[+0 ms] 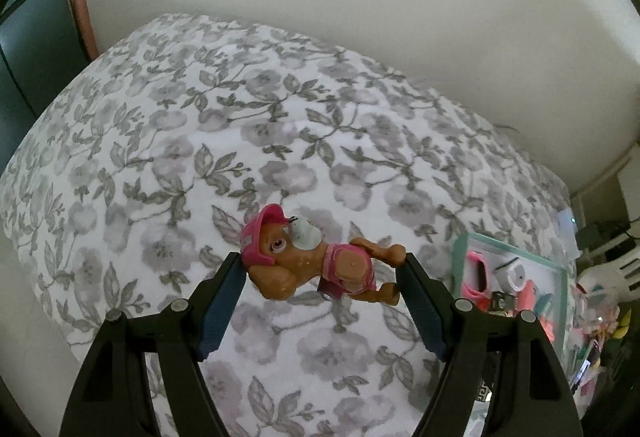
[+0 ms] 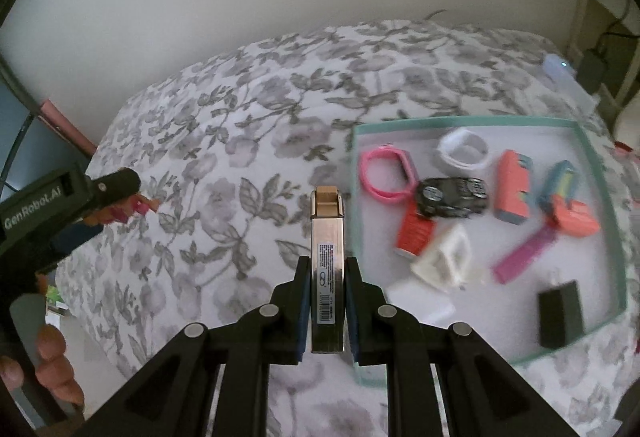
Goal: Organize rigid objects
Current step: 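Lift the figure and USB stick and carry them over the tray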
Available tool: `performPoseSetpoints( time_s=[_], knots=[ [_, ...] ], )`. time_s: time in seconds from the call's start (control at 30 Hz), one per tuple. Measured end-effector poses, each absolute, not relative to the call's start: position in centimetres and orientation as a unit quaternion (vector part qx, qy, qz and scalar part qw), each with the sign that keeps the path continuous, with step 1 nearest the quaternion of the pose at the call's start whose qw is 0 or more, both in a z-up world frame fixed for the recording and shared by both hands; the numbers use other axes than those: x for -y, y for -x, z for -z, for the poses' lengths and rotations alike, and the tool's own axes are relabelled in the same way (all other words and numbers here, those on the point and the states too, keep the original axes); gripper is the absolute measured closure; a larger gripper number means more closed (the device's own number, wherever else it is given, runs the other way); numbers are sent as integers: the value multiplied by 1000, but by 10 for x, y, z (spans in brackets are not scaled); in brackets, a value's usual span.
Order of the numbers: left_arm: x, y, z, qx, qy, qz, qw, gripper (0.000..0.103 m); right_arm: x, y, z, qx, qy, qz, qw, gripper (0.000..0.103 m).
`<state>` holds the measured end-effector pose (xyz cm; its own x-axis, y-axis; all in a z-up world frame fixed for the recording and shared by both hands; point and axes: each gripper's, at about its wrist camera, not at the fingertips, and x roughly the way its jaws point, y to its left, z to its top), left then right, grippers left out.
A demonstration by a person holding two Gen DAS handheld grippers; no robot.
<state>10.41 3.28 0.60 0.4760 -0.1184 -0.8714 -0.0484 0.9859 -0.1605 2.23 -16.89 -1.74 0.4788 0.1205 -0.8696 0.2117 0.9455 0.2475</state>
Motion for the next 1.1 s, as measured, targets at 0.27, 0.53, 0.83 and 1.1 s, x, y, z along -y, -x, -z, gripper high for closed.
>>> performPoseSetpoints(
  time_s=[0.27, 0.53, 0.83, 1.1],
  knots=[
    [-13, -84, -11, -501, 67, 31, 862, 25, 198, 4, 11, -501, -166, 47, 848, 87],
    [25, -66, -5, -505, 34, 57, 861, 25, 218, 16, 18, -507, -165, 59, 844, 87],
    [78, -48, 5, -520, -10, 104, 848, 25, 252, 25, 25, -515, -186, 80, 833, 86],
    [124, -27, 20, -532, -50, 145, 833, 25, 296, 40, 30, -514, -206, 122, 824, 86]
  ],
)
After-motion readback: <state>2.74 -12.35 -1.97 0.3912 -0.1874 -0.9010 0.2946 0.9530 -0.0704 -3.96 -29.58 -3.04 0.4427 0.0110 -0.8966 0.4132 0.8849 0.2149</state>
